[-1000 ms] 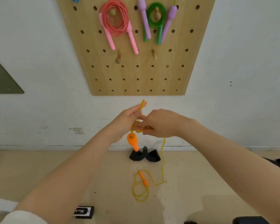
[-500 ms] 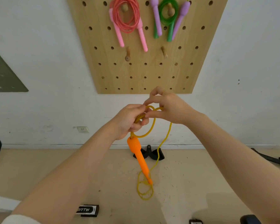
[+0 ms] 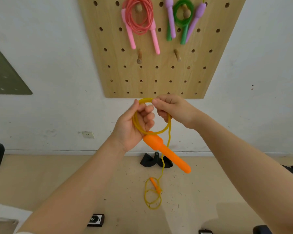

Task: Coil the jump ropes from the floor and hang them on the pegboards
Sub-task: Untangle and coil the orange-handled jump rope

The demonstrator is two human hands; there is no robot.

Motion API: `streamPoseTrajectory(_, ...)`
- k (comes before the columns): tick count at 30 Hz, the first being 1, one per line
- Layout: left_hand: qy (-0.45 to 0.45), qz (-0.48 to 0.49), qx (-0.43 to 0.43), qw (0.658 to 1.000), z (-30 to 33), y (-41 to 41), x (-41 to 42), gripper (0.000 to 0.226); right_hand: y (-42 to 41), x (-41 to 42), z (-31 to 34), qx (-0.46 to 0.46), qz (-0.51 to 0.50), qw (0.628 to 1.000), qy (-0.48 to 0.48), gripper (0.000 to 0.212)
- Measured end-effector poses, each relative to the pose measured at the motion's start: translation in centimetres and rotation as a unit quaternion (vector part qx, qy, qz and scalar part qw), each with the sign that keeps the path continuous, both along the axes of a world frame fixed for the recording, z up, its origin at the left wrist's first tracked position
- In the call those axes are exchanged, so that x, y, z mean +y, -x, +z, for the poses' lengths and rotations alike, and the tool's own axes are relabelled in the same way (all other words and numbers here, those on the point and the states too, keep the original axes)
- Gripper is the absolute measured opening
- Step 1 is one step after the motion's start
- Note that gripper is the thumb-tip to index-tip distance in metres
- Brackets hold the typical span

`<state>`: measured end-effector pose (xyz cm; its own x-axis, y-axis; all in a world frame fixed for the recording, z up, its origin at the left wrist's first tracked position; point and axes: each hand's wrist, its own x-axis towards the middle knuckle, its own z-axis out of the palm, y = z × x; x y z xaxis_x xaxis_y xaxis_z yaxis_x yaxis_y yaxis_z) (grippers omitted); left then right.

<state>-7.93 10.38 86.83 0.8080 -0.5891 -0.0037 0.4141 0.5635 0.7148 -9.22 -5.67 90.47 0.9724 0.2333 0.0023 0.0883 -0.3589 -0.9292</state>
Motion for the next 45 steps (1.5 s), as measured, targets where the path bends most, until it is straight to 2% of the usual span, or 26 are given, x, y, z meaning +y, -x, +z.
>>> streamPoseTrajectory(1,0.065,-0.014,0.024,0.998,-0.1,-0.2,0.5,0.035,0.0,-0.2,-0.4,0.020,0.006,1.000,-0.021,0.033)
streamPoseTrajectory(3,0.214,-0.095,0.066,0.970,0.1,-0.6,1.4,0.026,-0.1,-1.2,-1.7,0.052,0.027,0.998,-0.033,0.036)
streamPoseTrajectory(4,0.240,-0.091,0.068,0.964,0.2,-0.9,2.0,0.028,0.0,-2.0,-2.6,0.068,0.033,0.997,-0.035,0.035)
streamPoseTrajectory(6,0.239,-0.061,0.085,0.965,-0.2,-1.4,3.4,0.040,0.3,-3.6,-4.6,0.115,0.008,0.993,-0.037,0.029)
streamPoseTrajectory(8,0.252,-0.071,0.101,0.960,-0.8,-2.3,4.8,0.055,0.8,-4.8,-6.8,0.162,-0.048,0.986,-0.014,0.022)
streamPoseTrajectory(10,0.253,-0.067,0.106,0.959,-1.0,-2.7,5.3,0.050,1.1,-5.1,-8.9,0.199,-0.095,0.975,0.027,0.021)
streamPoseTrajectory(11,0.235,-0.050,0.110,0.965,-1.2,-2.7,5.3,0.045,1.2,-4.8,-9.7,0.208,-0.103,0.970,0.067,0.021)
streamPoseTrajectory(13,0.120,0.062,0.093,0.986,-1.5,-2.4,5.1,0.040,0.9,-3.8,-10.5,0.192,-0.075,0.949,0.239,0.023)
streamPoseTrajectory(14,0.050,0.104,0.066,0.991,-1.4,-2.2,4.8,0.034,0.9,-3.1,-10.5,0.168,-0.038,0.920,0.351,0.024)
streamPoseTrajectory(16,-0.086,0.128,0.017,0.988,-1.3,-1.6,3.9,0.024,1.1,-1.1,-9.6,0.116,0.031,0.837,0.534,0.022)
streamPoseTrajectory(18,-0.218,0.117,-0.042,0.968,-1.4,-1.1,2.9,0.022,1.5,1.4,-8.0,0.073,0.111,0.783,0.607,0.021)
streamPoseTrajectory(20,-0.318,0.088,-0.114,0.937,-2.0,-0.7,2.0,0.029,1.9,3.8,-6.1,0.003,0.180,0.761,0.623,0.021)
streamPoseTrajectory(22,-0.360,0.053,-0.163,0.917,-2.5,-0.1,1.3,0.031,2.0,5.2,-3.8,-0.072,0.195,0.766,0.609,0.025)
streamPoseTrajectory(24,-0.349,0.026,-0.128,0.928,-2.5,0.7,0.8,0.026,1.9,5.4,-1.5,-0.121,0.171,0.787,0.581,0.022)
streamPoseTrajectory(27,-0.398,-0.006,-0.159,0.903,-2.4,1.7,0.6,0.025,1.7,3.8,0.6,-0.135,0.115,0.832,0.526,0.028)
streamPoseTrajectory(30,-0.338,-0.073,-0.129,0.929,-1.9,1.7,1.0,0.027,1.2,0.7,1.1,-0.123,0.095,0.859,0.487,0.036)
streamPoseTrajectory(32,-0.290,-0.113,-0.090,0.946,-1.5,1.4,1.7,0.029,0.6,-1.5,0.7,-0.111,0.085,0.900,0.412,0.029)
streamPoseTrajectory(35,-0.244,-0.165,-0.050,0.954,-0.7,0.9,2.4,0.040,-0.1,-3.7,-0.1,-0.076,0.002,0.961,0.267,0.030)
streamPoseTrajectory(39,-0.251,-0.171,-0.035,0.952,0.7,0.6,1.6,0.040,-1.2,-3.6,-0.4,-0.104,-0.095,0.981,0.133,0.038)
streamPoseTrajectory(42,-0.161,-0.199,-0.014,0.967,1.7,1.1,1.1,0.039,-1.9,-3.0,-0.8,-0.118,-0.114,0.986,0.019,0.030)
streamPoseTrajectory(45,-0.004,-0.188,-0.033,0.982,1.9,1.0,1.4,0.034,-1.8,-2.7,-2.3,-0.019,-0.077,0.997,0.014,0.029)
